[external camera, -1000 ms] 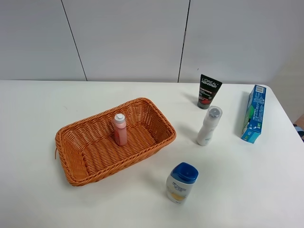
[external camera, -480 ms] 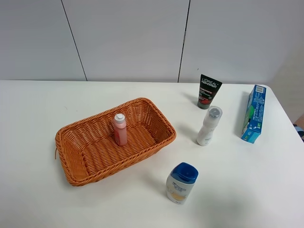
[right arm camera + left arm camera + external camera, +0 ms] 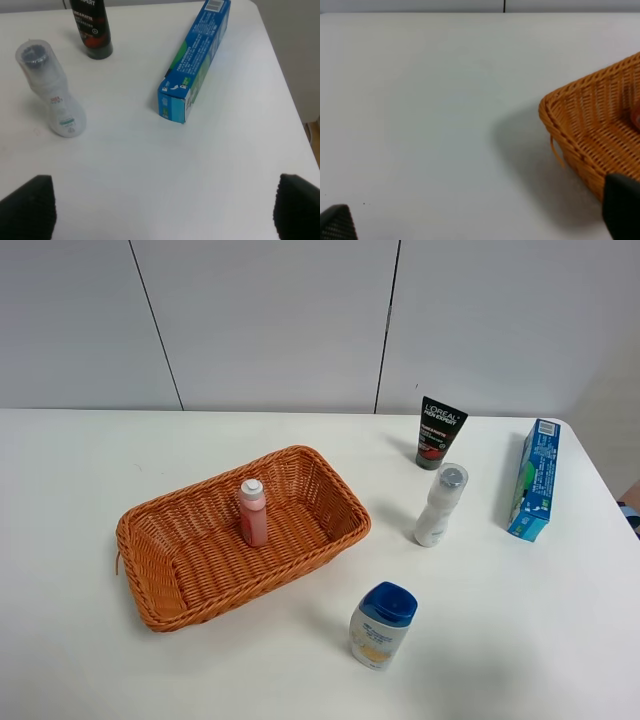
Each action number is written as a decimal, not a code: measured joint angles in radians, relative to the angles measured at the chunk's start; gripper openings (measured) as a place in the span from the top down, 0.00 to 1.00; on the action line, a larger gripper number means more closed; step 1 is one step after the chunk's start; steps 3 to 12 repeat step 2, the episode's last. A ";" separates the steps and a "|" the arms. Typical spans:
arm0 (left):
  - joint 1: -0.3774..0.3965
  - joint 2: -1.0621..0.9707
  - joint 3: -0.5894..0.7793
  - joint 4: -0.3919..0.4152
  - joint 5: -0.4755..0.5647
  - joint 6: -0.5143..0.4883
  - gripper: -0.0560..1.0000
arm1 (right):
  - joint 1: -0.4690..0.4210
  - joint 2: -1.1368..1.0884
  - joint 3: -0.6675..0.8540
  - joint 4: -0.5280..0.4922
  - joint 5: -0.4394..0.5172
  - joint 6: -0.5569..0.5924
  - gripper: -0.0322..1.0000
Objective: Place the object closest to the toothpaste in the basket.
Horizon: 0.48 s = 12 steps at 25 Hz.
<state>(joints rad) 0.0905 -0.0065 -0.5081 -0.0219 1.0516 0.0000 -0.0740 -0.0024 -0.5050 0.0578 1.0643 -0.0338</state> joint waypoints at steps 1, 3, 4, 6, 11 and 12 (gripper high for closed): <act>0.000 0.000 0.000 0.000 0.000 0.000 0.01 | 0.000 0.000 0.000 0.000 0.000 0.002 0.14; 0.000 0.000 0.000 0.000 0.000 0.000 0.01 | 0.000 0.000 0.000 0.000 0.000 0.002 0.14; 0.000 0.000 0.000 0.000 0.000 0.000 0.01 | 0.000 0.000 0.000 0.000 0.000 0.002 0.14; 0.000 0.000 0.000 0.000 0.000 0.000 0.01 | 0.000 0.000 0.000 0.000 0.000 0.002 0.14; 0.000 0.000 0.000 0.000 0.000 0.000 0.01 | 0.000 0.000 0.000 0.000 0.000 0.002 0.14; 0.000 0.000 0.000 0.000 0.000 0.000 0.01 | 0.000 0.000 0.000 0.000 0.000 0.002 0.14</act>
